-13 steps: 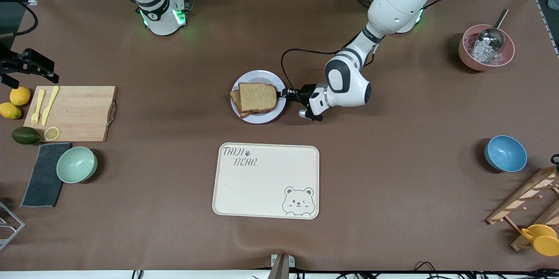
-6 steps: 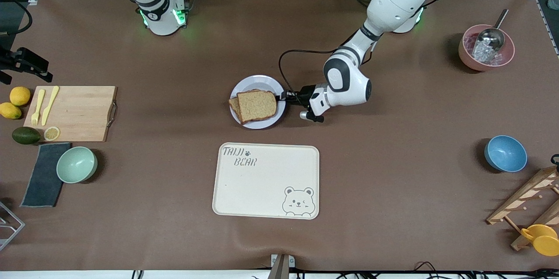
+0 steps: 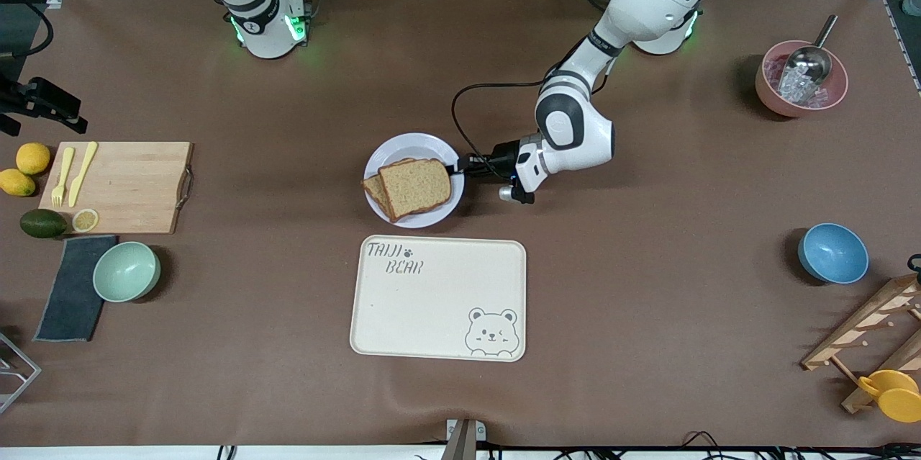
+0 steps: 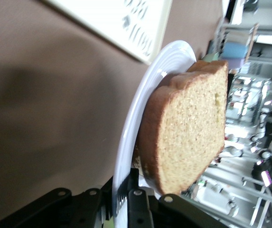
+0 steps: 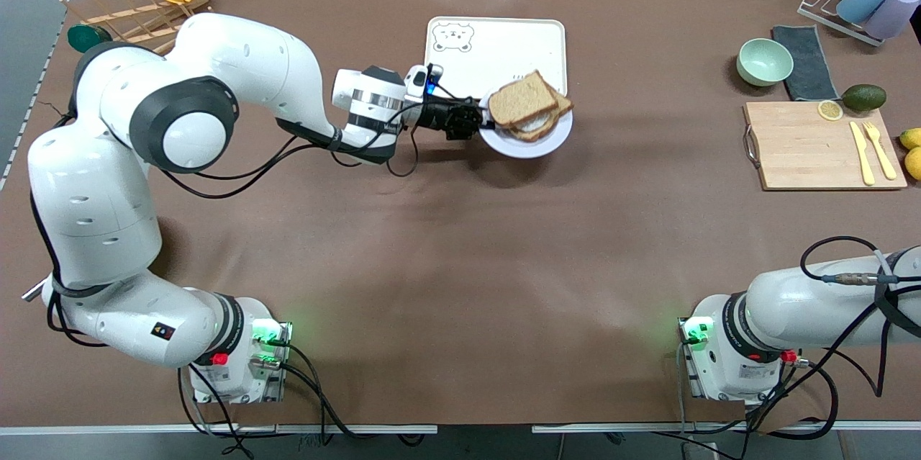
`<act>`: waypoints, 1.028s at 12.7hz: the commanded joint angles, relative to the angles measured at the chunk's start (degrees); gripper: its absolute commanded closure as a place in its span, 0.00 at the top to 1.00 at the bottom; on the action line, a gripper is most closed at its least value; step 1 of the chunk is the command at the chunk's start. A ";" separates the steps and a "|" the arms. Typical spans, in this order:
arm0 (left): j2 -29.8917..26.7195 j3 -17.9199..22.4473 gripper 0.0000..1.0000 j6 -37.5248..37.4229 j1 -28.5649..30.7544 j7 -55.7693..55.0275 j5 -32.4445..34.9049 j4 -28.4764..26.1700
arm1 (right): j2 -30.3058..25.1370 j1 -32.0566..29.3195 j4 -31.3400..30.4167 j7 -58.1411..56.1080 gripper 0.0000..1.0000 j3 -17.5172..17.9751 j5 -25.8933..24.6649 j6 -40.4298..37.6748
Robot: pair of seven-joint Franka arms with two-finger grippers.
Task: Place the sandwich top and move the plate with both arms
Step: 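Move the plate onto the bear tray with the left gripper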
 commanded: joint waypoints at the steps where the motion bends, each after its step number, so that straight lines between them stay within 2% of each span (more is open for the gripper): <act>1: -0.44 0.18 0.00 0.00 1.00 1.07 -3.70 2.73 | 0.21 -0.91 0.91 0.88 1.00 0.49 -1.13 -2.18; 5: 2.46 1.75 0.00 2.19 3.55 0.45 -3.97 6.69 | 0.13 -0.74 1.61 0.62 1.00 0.58 -1.21 -2.35; 7: 3.77 2.11 0.00 2.54 4.78 0.01 -4.06 9.93 | -0.23 -0.82 2.92 0.88 1.00 0.49 -3.31 -5.50; 11: 11.84 2.46 0.00 6.84 4.44 0.18 -3.80 19.24 | 1.18 -0.65 4.42 0.88 1.00 0.66 -2.62 -5.52; 13: 14.14 3.51 0.00 7.38 4.09 0.19 -2.92 22.24 | 1.97 -0.91 4.51 0.88 1.00 0.66 -2.44 -5.26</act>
